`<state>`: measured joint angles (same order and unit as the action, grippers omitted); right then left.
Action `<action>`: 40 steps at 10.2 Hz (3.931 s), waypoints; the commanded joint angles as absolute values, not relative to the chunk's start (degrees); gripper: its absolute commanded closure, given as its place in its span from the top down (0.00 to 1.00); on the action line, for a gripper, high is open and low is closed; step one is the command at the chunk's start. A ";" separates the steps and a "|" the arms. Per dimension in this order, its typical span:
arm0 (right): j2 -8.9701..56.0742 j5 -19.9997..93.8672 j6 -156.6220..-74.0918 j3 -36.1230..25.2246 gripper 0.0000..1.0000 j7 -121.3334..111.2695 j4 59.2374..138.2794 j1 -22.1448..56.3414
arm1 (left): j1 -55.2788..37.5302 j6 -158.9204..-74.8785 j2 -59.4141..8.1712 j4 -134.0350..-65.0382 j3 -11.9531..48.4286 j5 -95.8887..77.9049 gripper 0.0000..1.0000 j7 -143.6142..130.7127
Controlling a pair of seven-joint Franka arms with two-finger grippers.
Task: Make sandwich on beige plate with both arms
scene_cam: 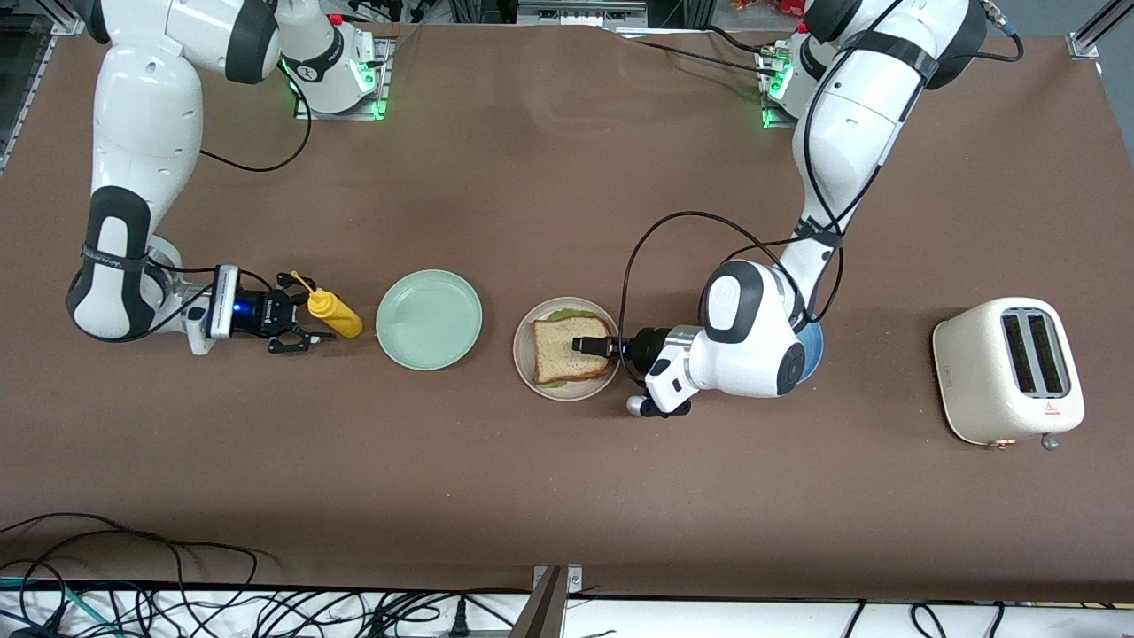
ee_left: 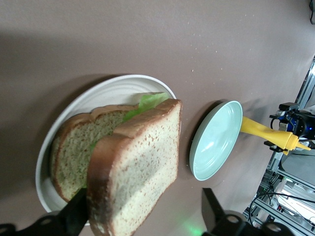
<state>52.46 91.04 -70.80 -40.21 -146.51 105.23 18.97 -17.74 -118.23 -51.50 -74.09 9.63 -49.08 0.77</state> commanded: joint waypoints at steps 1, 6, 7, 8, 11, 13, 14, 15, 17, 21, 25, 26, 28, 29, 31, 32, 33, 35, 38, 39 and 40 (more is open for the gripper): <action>53.52 88.70 -71.71 -39.99 1.00 -149.66 101.80 15.92 | -17.58 -118.56 -51.50 -73.92 8.97 -50.45 1.00 2.29; 53.00 75.79 -72.59 -44.53 1.00 -145.69 89.94 11.15 | -16.62 -118.39 -50.98 -73.57 6.95 -50.36 1.00 2.11; 52.65 74.89 -72.16 -44.73 1.00 -138.76 87.39 11.08 | -16.00 -118.30 -50.72 -73.48 6.86 -50.27 1.00 2.02; 51.86 74.10 -72.16 -45.61 1.00 -132.78 85.54 11.25 | -15.30 -118.30 -50.54 -73.39 6.51 -50.19 1.00 1.93; 50.28 71.20 -71.98 -45.79 1.00 -114.31 78.07 12.48 | -15.03 -118.21 -49.40 -73.30 5.45 -39.76 1.00 1.32; 47.04 67.60 -71.72 -47.53 1.00 -105.96 75.16 15.01 | -13.45 -117.95 -49.22 -73.30 5.01 -34.13 1.00 1.32; 46.50 66.63 -71.72 -49.72 1.00 -98.43 73.67 17.29 | -13.01 -117.86 -48.78 -73.30 4.75 -29.93 1.00 1.41; 45.71 65.84 -71.89 -50.01 1.00 -91.39 73.39 17.84 | -12.22 -117.60 -48.26 -73.30 4.75 -25.10 1.00 1.41; 43.18 59.09 -74.08 -47.74 1.00 -84.65 73.30 18.19 | -10.03 -114.27 -47.11 -73.21 4.75 -17.88 1.00 1.49; 28.86 32.67 -79.45 -29.86 1.00 -60.63 74.00 14.62 | -6.60 -108.30 -45.53 -73.30 4.83 -6.17 1.00 1.93; 18.31 10.51 -81.29 -14.71 1.00 -42.67 78.20 7.75 | -3.17 -103.36 -42.72 -73.30 4.75 4.10 1.00 1.93; 15.58 5.33 -82.08 -12.07 1.00 -36.80 80.57 6.95 | -2.56 -101.88 -42.11 -73.30 4.75 6.39 1.00 1.93; 7.86 1.24 -87.59 -5.14 1.00 -25.46 89.77 2.66 | -0.71 -99.07 -39.91 -73.30 4.83 7.91 1.00 1.85; 3.30 0.01 -90.15 -3.62 1.00 -19.31 94.96 1.59 | -0.62 -97.92 -39.03 -73.30 4.66 7.82 1.00 1.67; -2.27 -0.09 -93.77 -3.52 1.00 -7.87 101.32 1.15 | 0.61 -94.50 -36.49 -73.65 4.31 7.82 1.00 1.41; -2.46 0.09 -94.65 -3.60 1.00 -7.47 100.99 0.53 | 0.88 -93.61 -33.52 -75.31 4.31 7.82 1.00 1.41; -2.55 -0.09 -94.75 -3.69 1.00 -7.38 100.99 0.35 | 0.97 -93.43 -29.92 -78.98 4.22 7.82 1.00 1.32; -3.34 -0.09 -94.75 -3.78 1.00 -6.77 100.90 0.53 | 0.09 -93.51 -22.19 -86.70 1.95 7.47 1.00 1.41; -2.90 0.43 -94.83 -4.13 1.00 -0.75 100.29 0.44 | -0.52 -92.99 -10.93 -95.16 1.58 6.94 1.00 1.23; -1.86 -0.08 -94.75 -4.04 1.00 0.08 98.63 0.35 | -0.96 -90.38 -8.20 -96.06 1.58 6.86 1.00 1.23; -1.67 -0.09 -94.31 -4.04 1.00 0.09 98.27 0.44 | -1.05 -87.13 -6.09 -95.89 1.67 6.77 1.00 1.32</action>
<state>-1.72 0.86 -94.37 -4.98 -1.64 99.06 1.30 0.09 -89.40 -11.91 -91.73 2.38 6.10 1.31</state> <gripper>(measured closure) 0.000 0.000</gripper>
